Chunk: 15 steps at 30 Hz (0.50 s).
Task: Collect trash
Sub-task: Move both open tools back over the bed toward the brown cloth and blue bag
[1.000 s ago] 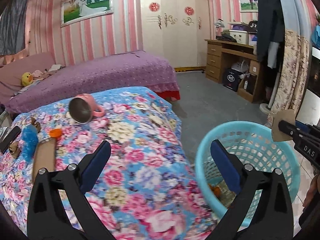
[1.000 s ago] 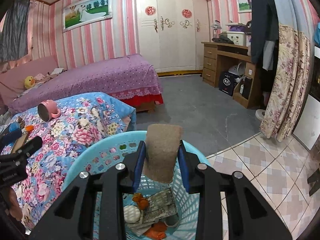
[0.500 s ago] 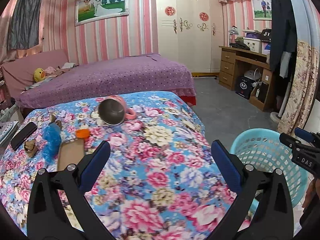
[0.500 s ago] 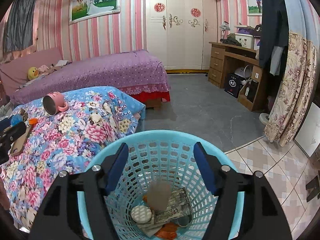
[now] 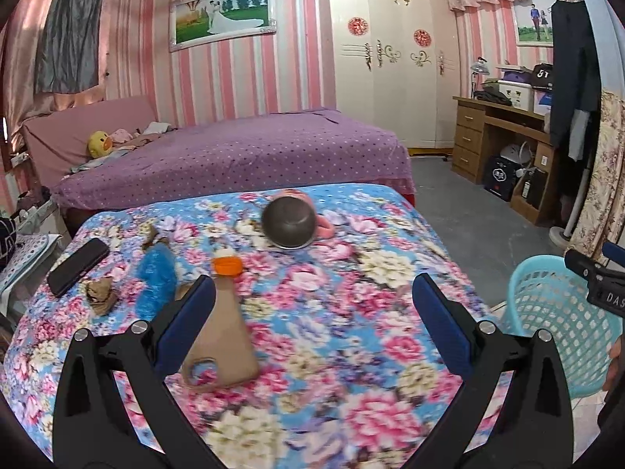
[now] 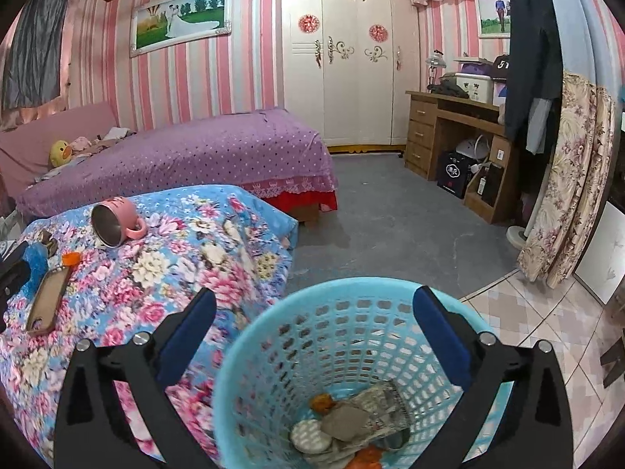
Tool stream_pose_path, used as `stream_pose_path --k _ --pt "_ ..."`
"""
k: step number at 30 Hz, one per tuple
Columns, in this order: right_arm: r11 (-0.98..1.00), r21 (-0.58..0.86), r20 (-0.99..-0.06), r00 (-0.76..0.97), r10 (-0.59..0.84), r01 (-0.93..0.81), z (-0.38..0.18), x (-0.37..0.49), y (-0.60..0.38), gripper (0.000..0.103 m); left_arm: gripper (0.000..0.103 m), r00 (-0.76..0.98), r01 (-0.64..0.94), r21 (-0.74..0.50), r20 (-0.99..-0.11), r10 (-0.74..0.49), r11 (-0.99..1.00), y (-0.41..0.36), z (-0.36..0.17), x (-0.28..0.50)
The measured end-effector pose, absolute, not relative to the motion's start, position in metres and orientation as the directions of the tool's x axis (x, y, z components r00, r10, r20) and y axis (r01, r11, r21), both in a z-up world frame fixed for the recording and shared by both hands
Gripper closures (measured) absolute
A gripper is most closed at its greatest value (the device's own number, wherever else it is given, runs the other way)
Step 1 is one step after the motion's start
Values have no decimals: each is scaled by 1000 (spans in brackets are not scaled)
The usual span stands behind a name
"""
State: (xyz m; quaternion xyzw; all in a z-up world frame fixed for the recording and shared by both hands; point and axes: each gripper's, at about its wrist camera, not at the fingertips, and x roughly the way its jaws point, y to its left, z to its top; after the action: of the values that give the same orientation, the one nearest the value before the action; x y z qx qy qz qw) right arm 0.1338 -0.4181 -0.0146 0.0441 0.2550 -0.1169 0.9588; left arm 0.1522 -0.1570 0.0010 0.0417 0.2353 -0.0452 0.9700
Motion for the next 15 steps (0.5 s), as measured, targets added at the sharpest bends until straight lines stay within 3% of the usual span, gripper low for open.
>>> stream_pose_path --k 15 --pt "988 15 -500 857 -123 151 -16 167 -342 5 6 847 6 0 -531 -5 1000 -64 -32 185"
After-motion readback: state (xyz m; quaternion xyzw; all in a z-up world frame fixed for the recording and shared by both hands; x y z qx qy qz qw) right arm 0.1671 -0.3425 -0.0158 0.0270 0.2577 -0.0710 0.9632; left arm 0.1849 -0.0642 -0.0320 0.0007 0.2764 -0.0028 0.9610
